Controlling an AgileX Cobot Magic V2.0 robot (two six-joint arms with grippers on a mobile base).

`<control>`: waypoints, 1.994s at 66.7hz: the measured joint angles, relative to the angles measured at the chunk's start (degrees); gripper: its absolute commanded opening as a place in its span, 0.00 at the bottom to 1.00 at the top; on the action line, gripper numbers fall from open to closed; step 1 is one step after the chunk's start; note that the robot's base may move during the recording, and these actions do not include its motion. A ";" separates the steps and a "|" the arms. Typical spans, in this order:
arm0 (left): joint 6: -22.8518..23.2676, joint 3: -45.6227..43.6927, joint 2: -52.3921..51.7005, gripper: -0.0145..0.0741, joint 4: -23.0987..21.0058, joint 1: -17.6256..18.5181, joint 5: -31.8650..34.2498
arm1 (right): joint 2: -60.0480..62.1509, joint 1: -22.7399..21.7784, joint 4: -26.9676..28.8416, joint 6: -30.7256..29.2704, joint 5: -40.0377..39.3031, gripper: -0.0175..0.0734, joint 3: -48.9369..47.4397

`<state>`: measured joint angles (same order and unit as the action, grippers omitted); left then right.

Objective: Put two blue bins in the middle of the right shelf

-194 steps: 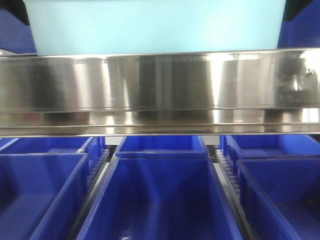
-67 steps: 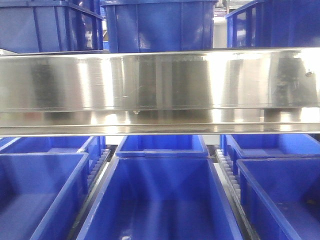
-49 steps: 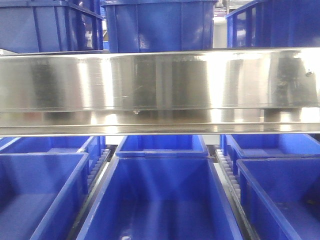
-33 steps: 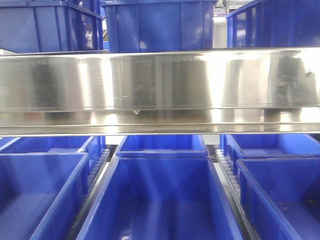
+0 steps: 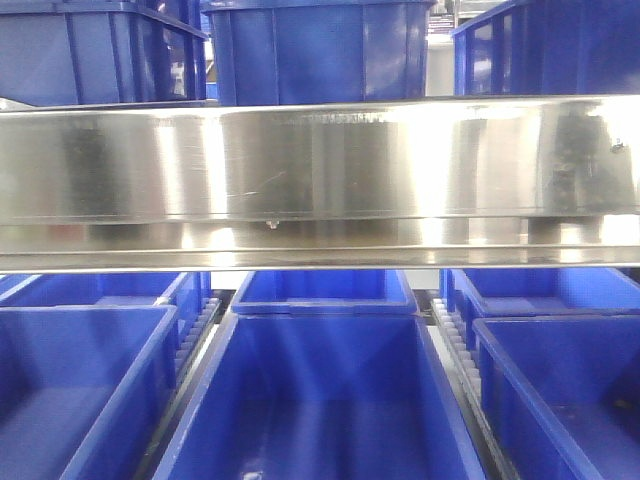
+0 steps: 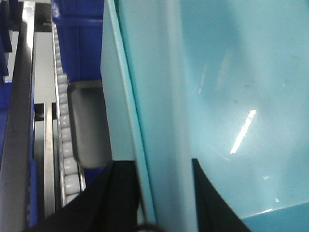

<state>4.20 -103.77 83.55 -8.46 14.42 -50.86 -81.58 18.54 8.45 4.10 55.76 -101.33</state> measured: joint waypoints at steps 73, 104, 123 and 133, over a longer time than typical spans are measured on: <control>-0.95 0.00 0.04 0.04 0.00 0.00 4.09 | 0.00 0.00 -0.33 0.13 -1.40 0.02 0.00; -1.05 0.00 0.13 0.04 0.00 0.00 4.46 | -0.12 0.00 -0.33 0.23 -1.44 0.02 0.00; -1.05 0.00 0.13 0.04 0.10 0.00 4.46 | -0.12 0.00 -0.33 0.23 -1.53 0.02 -0.11; -1.05 0.00 0.13 0.04 0.10 0.00 4.57 | -0.12 0.00 -0.33 0.23 -1.53 0.02 -0.11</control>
<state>3.15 -103.77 83.68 -8.36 14.42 -46.29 -81.70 18.54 8.12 4.34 54.23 -101.44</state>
